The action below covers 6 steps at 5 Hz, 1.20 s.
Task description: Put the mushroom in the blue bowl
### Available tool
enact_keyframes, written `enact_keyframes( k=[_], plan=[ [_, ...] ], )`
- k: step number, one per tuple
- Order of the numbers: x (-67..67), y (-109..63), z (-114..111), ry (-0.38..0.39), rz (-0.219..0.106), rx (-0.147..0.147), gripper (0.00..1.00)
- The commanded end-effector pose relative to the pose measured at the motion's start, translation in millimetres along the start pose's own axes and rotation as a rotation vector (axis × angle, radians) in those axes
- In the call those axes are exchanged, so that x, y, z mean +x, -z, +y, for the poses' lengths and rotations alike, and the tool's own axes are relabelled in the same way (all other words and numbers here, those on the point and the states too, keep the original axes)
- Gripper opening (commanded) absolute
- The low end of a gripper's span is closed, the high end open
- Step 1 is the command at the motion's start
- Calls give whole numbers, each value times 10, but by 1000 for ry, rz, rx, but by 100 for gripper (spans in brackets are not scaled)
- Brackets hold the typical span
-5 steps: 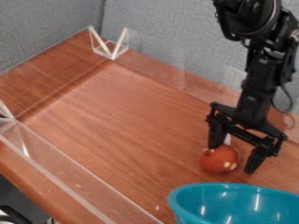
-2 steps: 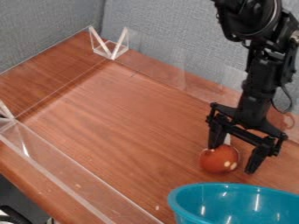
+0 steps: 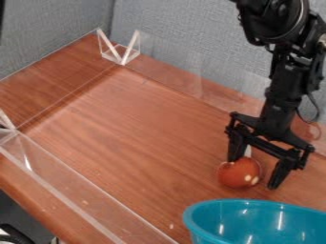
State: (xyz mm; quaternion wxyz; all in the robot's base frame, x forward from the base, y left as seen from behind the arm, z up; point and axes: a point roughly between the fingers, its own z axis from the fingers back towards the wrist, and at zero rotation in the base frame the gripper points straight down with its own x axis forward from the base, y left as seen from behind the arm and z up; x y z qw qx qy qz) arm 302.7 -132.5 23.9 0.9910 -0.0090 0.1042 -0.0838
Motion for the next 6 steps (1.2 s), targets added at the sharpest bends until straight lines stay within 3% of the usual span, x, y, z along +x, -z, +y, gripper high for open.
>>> enact_keyframes(
  k=[1,6],
  plan=[
    [19,46,44,-20,-12,0,0],
    [-257,-381,-3,-42,-117,25,0]
  ],
)
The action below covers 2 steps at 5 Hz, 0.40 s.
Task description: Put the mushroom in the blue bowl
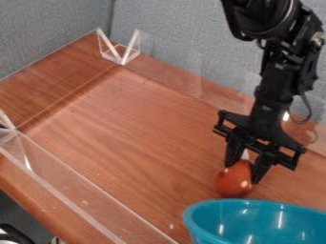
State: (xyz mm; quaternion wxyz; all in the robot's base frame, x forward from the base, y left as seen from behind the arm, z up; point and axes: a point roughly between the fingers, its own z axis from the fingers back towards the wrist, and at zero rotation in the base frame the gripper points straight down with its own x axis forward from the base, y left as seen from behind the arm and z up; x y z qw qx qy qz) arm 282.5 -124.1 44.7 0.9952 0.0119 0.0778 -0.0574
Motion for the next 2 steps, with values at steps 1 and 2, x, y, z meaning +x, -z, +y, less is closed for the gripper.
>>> enact_keyframes(
  k=[1,2],
  plan=[
    [-42,-296,-36,8,-86,-13,0],
    [-96,-331,-38,2,-99,-13,0]
  ],
)
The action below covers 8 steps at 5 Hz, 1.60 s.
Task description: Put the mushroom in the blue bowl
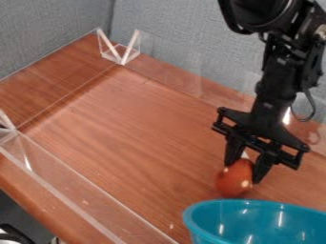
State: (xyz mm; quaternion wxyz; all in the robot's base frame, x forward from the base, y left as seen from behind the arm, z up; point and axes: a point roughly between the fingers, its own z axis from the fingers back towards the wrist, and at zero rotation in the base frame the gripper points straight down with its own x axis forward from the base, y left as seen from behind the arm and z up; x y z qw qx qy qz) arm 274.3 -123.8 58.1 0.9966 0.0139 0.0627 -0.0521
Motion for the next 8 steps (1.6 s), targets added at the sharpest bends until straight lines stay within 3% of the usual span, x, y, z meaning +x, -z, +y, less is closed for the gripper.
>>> enact_keyframes(
  k=[1,5,8],
  plan=[
    [-34,-234,-34,8,-77,-20,0],
    [-200,-265,-21,-17,-94,-24,0],
    [-337,-180,-9,-41,-80,-24,0]
  ],
)
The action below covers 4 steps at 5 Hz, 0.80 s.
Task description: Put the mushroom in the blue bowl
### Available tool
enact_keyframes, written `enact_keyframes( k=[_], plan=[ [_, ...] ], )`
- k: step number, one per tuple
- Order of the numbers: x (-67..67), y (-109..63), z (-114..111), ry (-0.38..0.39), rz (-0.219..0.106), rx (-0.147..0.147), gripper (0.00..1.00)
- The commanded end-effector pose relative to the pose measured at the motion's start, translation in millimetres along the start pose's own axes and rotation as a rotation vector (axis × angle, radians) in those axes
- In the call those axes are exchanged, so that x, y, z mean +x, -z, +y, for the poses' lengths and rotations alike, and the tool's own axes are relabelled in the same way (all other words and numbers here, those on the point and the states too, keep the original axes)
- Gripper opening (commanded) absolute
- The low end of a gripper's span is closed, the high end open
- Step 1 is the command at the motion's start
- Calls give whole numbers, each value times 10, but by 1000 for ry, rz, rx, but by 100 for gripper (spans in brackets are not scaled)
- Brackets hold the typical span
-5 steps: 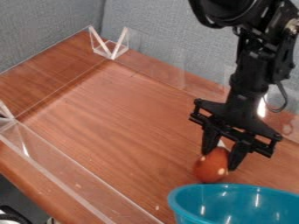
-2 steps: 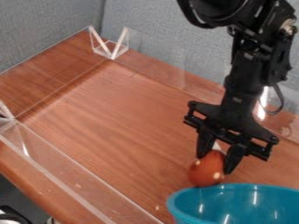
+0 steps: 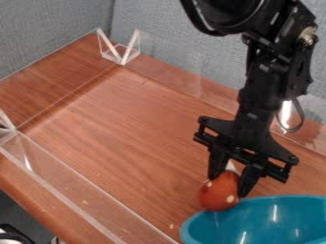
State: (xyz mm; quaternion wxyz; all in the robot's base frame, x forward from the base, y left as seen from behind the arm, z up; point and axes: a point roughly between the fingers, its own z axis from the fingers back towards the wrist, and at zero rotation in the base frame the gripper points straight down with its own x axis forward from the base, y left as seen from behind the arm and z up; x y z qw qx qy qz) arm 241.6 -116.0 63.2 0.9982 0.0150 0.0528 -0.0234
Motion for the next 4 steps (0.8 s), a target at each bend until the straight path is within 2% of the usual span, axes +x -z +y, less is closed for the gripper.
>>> enact_keyframes(
  k=[1,2,3,4],
  plan=[
    [-3,-87,-66,19,-50,-31,0],
    [10,-35,-85,24,-46,-35,100],
    [21,-81,-81,25,-55,-35,100],
    [39,-245,-54,24,-80,-30,100]
  ],
)
